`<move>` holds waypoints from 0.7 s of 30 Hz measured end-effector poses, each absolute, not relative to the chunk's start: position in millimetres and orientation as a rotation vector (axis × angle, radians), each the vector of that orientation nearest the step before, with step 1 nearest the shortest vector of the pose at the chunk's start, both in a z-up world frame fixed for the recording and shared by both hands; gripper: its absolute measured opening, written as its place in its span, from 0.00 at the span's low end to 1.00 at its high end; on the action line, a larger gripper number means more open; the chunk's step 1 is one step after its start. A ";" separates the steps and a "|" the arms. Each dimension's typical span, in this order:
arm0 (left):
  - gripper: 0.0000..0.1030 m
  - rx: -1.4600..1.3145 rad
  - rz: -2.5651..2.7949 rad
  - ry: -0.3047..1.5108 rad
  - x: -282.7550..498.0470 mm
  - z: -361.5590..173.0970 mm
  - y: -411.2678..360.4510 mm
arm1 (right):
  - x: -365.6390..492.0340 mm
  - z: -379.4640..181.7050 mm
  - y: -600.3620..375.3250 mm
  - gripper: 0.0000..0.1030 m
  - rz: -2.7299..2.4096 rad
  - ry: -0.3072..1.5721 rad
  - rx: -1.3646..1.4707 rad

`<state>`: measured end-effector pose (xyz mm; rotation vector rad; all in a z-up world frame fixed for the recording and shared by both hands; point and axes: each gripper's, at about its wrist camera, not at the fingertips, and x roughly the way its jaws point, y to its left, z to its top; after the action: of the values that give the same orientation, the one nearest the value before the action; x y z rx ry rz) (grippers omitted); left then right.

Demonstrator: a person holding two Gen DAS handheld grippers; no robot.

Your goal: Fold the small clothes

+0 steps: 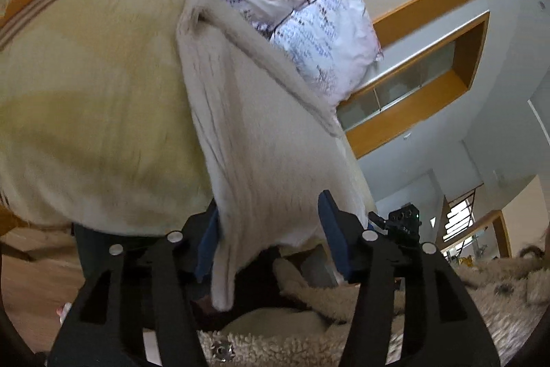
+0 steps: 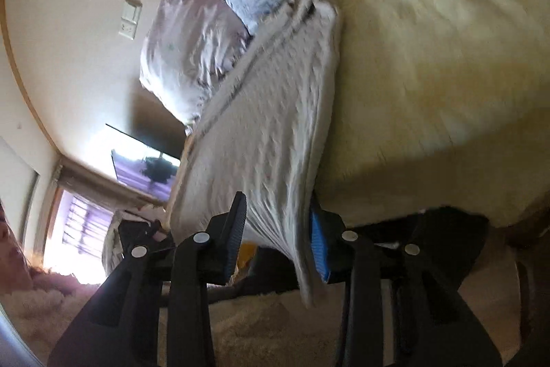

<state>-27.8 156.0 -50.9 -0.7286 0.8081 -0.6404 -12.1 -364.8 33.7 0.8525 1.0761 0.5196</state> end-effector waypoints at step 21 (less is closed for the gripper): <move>0.06 -0.603 -0.674 0.760 -16.4 -23.6 149.3 | -2.1 112.2 -345.2 0.07 0.560 0.772 0.618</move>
<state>-16.4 149.3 -23.6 -0.6027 0.7596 -0.6745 -2.1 -345.2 112.2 0.6184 0.7722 0.5605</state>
